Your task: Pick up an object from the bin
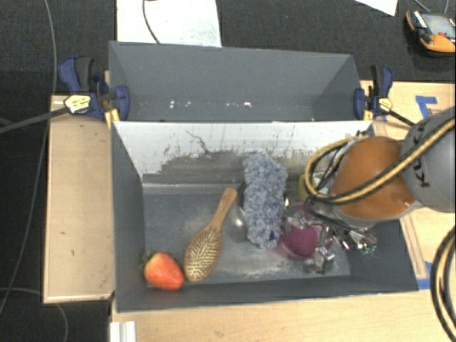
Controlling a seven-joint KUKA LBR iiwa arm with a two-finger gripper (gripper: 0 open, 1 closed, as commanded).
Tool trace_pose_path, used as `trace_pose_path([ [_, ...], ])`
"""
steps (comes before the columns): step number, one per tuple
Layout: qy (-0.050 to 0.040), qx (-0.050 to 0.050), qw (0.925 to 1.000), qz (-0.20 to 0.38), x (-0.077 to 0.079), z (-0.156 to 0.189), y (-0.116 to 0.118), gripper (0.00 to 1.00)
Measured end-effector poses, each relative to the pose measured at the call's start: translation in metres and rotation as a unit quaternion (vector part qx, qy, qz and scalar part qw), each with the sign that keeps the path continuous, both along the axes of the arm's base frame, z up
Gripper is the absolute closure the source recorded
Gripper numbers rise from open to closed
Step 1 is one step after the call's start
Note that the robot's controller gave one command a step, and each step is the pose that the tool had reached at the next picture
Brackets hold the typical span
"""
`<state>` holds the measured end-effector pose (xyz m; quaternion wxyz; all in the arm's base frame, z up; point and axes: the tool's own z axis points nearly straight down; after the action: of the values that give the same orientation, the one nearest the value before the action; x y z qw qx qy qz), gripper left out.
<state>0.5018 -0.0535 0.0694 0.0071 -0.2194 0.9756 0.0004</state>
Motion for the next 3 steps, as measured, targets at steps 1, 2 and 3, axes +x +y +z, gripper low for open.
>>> trace_pose_path([
  [1, -0.0056, -0.007, 0.9786, 0.206, 0.0047, 0.0010, -0.0616, 1.00],
  [2, -0.0056, -0.007, 0.9786, 0.205, 0.0047, 0.0010, -0.0616, 1.00],
  [3, -0.0050, -0.007, 0.9778, 0.209, 0.0078, 0.0008, -0.0600, 1.00],
])
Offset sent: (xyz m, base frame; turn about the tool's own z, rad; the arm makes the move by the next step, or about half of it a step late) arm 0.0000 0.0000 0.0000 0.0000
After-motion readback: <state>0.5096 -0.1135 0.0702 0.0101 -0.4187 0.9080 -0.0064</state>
